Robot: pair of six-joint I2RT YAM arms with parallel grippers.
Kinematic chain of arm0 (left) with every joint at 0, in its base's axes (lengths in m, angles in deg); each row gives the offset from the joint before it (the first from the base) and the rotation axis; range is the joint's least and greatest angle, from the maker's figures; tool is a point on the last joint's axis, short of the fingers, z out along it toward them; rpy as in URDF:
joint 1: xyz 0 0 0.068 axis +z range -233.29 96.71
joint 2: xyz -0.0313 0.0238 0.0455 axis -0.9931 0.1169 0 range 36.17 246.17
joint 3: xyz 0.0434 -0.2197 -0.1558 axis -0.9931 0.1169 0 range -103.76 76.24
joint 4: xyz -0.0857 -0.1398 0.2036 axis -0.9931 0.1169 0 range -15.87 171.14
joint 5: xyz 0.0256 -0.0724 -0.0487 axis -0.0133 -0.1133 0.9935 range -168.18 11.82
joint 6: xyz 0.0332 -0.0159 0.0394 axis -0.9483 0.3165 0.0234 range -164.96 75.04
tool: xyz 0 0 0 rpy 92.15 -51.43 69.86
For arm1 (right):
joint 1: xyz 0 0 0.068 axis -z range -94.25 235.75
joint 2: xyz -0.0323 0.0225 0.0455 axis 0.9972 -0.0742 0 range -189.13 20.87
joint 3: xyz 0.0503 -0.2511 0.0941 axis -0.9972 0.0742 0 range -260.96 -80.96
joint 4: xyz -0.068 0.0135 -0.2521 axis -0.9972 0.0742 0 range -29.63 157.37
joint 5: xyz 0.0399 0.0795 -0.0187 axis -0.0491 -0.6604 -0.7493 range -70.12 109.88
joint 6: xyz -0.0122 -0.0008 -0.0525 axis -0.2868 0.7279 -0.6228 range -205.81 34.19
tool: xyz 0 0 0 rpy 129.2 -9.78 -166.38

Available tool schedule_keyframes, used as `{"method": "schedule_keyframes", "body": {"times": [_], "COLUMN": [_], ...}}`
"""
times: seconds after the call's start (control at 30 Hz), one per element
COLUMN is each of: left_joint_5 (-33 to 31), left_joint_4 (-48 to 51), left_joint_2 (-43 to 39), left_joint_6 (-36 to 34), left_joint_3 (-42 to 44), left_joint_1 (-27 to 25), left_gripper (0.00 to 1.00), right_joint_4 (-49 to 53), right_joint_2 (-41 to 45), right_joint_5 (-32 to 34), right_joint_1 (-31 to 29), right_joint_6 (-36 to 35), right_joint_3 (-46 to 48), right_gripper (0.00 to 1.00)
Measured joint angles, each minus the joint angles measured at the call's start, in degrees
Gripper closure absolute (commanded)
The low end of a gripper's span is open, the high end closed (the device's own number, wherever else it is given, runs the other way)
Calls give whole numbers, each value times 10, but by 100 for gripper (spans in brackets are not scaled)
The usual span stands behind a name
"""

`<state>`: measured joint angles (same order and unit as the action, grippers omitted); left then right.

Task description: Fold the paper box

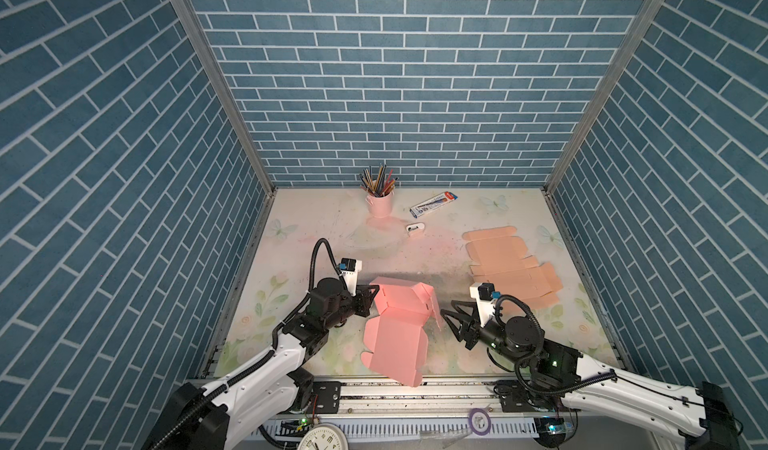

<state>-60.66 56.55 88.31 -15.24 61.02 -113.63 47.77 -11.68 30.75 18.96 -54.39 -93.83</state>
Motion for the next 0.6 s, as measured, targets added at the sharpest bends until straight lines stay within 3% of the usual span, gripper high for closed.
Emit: {"method": "schedule_keyframes", "body": {"times": [0.6], "left_joint_5": [1], "left_joint_4": [-16], "left_joint_2": [18], "left_joint_6": [1], "left_joint_3": [2], "left_joint_1": [0], "left_gripper": [91], "right_joint_4": [-57], "right_joint_2": [-116], "right_joint_5": [-39], "right_joint_1": [0], "right_joint_6": [-3], "right_joint_3": [-43], "right_gripper": [57]}}
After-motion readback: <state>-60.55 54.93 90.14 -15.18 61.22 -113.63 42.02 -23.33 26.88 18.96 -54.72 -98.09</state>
